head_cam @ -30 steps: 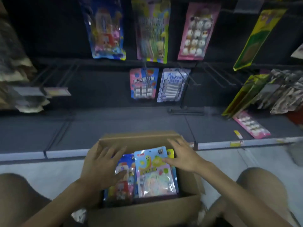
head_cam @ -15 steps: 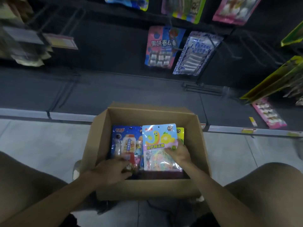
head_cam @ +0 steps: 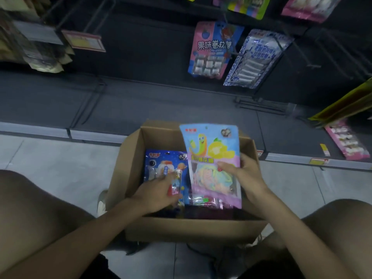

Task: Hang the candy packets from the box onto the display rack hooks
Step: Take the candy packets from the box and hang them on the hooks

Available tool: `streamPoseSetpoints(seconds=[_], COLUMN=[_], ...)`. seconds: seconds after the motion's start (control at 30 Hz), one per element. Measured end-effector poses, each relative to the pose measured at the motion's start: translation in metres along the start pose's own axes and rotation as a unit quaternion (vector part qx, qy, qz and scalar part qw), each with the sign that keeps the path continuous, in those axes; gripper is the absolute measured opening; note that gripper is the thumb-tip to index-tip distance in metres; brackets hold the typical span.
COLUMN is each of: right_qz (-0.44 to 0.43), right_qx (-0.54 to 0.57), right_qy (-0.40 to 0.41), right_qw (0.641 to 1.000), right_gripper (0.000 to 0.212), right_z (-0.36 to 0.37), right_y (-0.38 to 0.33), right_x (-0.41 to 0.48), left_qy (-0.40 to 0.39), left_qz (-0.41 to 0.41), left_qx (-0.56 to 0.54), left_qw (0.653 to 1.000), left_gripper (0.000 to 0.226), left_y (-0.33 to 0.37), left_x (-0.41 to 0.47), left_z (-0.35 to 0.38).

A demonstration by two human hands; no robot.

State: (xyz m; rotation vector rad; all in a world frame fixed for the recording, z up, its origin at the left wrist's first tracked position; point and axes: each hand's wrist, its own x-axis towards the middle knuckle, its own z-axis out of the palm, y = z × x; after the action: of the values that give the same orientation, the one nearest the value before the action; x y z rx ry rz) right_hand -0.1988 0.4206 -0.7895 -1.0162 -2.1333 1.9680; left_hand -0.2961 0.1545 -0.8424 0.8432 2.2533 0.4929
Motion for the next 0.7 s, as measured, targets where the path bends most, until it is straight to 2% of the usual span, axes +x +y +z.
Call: streamPoseSetpoints(seconds=[0.07,0.13,0.17,0.27,0.3,0.37,0.53,0.7], right_qz=[-0.019,-0.004,0.011,0.064,0.071,0.064,-0.011,-0.084], right_qx=[0.056,0.119,0.152,0.219,0.233,0.233,0.147,0.141], right_qy=[-0.003,-0.012,-0.018,-0.044,-0.051,-0.062,-0.027,-0.003], right_qw=[0.998,0.993,0.988,0.973,0.969,0.968,0.989,0.986], right_gripper=[0.032,0.033,0.034,0.034,0.031,0.026,0.023,0.026], right_z=[-0.006,-0.009,-0.007,0.004,0.006,0.008,0.000,-0.003], right_y=[-0.018,-0.022,-0.023,-0.023,-0.024,-0.029,-0.048,-0.071], right_x=[-0.009,-0.012,-0.013,-0.018,-0.020,-0.020,-0.025,-0.034], left_qy=[0.032,0.057,0.063,0.046,0.034,0.018,0.052,0.109], left_qz=[-0.035,-0.045,-0.040,-0.019,-0.023,-0.032,-0.047,-0.027], left_qx=[-0.186,-0.346,-0.410,-0.531,-0.553,-0.576,-0.565,-0.559], left_qw=[0.981,0.935,0.909,0.846,0.832,0.816,0.822,0.822], left_gripper=[0.102,0.117,0.111,0.056,0.044,0.037,0.035,0.036], left_y=[0.010,0.022,0.029,0.048,0.053,0.060,0.078,0.089], left_x=[0.005,0.009,0.010,0.008,0.006,0.001,-0.005,-0.007], left_z=[-0.008,-0.018,-0.025,-0.042,-0.045,-0.049,-0.056,-0.072])
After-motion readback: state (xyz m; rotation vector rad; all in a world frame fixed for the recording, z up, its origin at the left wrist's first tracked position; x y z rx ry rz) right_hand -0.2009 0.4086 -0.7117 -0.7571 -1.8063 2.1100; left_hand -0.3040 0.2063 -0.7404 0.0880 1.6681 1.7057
